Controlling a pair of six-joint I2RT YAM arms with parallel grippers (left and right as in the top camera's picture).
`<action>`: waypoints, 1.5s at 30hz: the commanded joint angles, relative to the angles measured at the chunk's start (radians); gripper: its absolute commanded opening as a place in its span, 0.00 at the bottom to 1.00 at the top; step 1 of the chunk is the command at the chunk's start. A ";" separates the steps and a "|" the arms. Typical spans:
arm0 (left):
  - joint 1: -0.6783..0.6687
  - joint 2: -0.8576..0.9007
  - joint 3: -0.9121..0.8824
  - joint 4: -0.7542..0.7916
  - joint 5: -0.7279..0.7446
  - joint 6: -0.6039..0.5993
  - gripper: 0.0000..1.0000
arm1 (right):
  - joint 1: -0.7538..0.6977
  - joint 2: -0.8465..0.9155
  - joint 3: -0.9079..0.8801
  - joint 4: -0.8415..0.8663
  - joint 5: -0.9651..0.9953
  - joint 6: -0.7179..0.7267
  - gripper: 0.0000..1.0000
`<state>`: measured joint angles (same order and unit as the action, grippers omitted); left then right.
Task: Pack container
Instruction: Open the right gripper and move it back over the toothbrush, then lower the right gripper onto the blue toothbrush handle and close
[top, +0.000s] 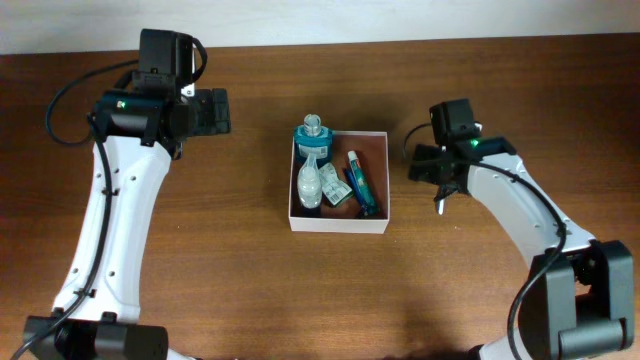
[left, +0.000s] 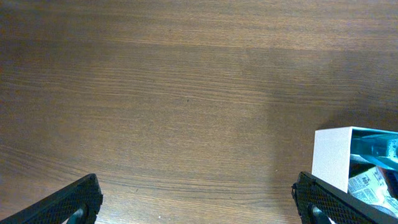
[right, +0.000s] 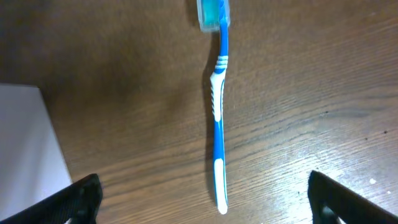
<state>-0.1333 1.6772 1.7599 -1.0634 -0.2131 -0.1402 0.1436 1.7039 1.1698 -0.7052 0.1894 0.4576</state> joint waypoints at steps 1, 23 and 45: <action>0.002 -0.015 0.008 -0.001 0.000 -0.013 0.99 | -0.009 0.008 -0.039 0.039 -0.002 0.003 0.87; 0.002 -0.015 0.008 -0.001 0.000 -0.013 0.99 | -0.184 0.124 -0.079 0.153 -0.207 -0.146 0.71; 0.002 -0.015 0.008 -0.001 0.000 -0.013 1.00 | -0.177 0.193 -0.079 0.206 -0.159 -0.173 0.66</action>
<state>-0.1333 1.6772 1.7599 -1.0634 -0.2131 -0.1402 -0.0433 1.8698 1.1019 -0.5018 -0.0101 0.2859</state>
